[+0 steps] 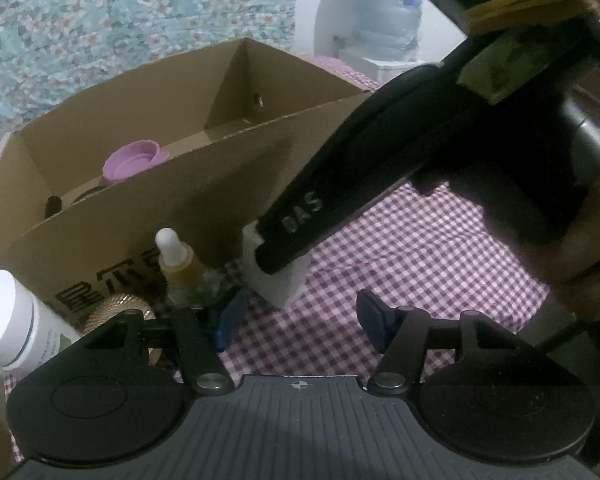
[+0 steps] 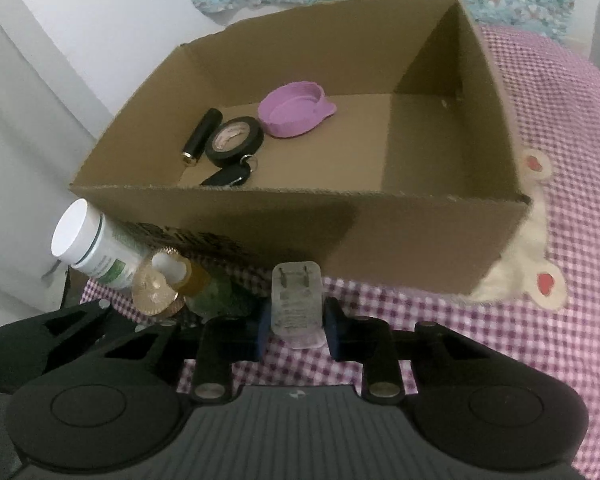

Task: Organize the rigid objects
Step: 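Lower the right gripper onto the white power adapter and close on it, then carry the white power adapter into the cardboard box and release it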

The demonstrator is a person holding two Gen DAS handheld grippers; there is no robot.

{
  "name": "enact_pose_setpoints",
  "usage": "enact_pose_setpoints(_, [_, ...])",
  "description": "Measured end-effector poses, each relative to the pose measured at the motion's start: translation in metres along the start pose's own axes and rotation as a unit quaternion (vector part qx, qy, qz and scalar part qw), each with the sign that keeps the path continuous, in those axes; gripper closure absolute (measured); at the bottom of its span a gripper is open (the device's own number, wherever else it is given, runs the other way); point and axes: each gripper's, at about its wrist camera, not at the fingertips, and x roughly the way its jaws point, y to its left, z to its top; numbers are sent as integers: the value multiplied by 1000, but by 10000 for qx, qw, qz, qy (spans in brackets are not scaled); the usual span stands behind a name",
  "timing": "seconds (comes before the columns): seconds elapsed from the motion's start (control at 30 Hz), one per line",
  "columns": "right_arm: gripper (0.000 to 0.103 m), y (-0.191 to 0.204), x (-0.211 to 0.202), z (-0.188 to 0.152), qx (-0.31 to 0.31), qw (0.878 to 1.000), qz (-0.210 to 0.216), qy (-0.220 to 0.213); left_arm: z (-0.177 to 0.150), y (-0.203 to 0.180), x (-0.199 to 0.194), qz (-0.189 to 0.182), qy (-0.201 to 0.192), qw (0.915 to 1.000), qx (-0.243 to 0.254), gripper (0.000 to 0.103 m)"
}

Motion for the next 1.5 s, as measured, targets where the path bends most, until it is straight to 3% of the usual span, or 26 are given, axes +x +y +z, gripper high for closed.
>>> enact_pose_setpoints(0.47, [74,-12,-29,-24,134,9985,36,531,-11,-32,18,-55,115,9954,952,34])
enact_pose_setpoints(0.9, [69,-5,-13,-21,75,9970,194,743,-10,-24,35,-113,369,9962,781,56])
enact_pose_setpoints(1.03, [68,-8,-5,-23,164,9968,209,756,-9,-22,35,-107,330,9966,742,57])
enact_pose_setpoints(1.27, [72,-2,-32,-23,202,9987,125,451,-3,-22,6,-15,36,9972,749,58])
enact_pose_setpoints(1.5, [72,33,-103,1,-304,9990,32,-339,37,-19,-49,308,-621,9958,590,58])
